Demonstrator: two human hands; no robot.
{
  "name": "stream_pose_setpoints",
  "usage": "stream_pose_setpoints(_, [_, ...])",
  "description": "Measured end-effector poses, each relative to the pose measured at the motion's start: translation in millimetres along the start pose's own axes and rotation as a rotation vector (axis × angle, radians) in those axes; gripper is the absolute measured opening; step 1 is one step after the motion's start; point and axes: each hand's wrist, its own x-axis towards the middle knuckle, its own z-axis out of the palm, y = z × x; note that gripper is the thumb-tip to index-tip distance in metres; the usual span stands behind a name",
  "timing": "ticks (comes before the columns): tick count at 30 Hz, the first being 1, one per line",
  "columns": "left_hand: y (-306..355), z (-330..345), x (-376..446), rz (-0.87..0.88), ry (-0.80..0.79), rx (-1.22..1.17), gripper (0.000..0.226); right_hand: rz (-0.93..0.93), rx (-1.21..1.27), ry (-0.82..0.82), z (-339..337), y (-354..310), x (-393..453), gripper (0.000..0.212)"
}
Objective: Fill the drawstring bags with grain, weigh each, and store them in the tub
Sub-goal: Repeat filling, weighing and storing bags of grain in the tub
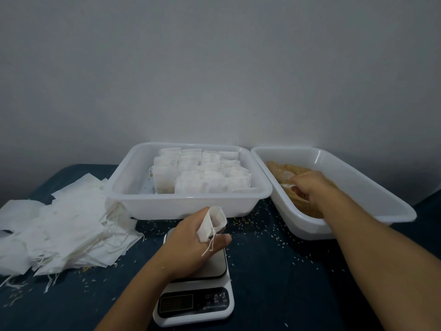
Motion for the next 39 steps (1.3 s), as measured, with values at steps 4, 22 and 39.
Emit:
stream_pose_setpoints(4, [-1.6, 0.9, 1.3, 0.002, 0.044, 0.002, 0.02, -0.121, 0.01, 0.1, -3.5, 4.1, -3.5, 0.025])
stream_pose_setpoints(22, [-14.5, -8.9, 9.7, -0.183, 0.278, -0.07, 0.018, -0.609, 0.097, -0.142, -23.7, -17.6, -113.0, 0.037])
stream_pose_setpoints(39, [-24.1, -15.8, 11.2, -0.215, 0.343, 0.048, 0.022, -0.821, -0.244, -0.531, -47.4, -53.2, -168.7, 0.026])
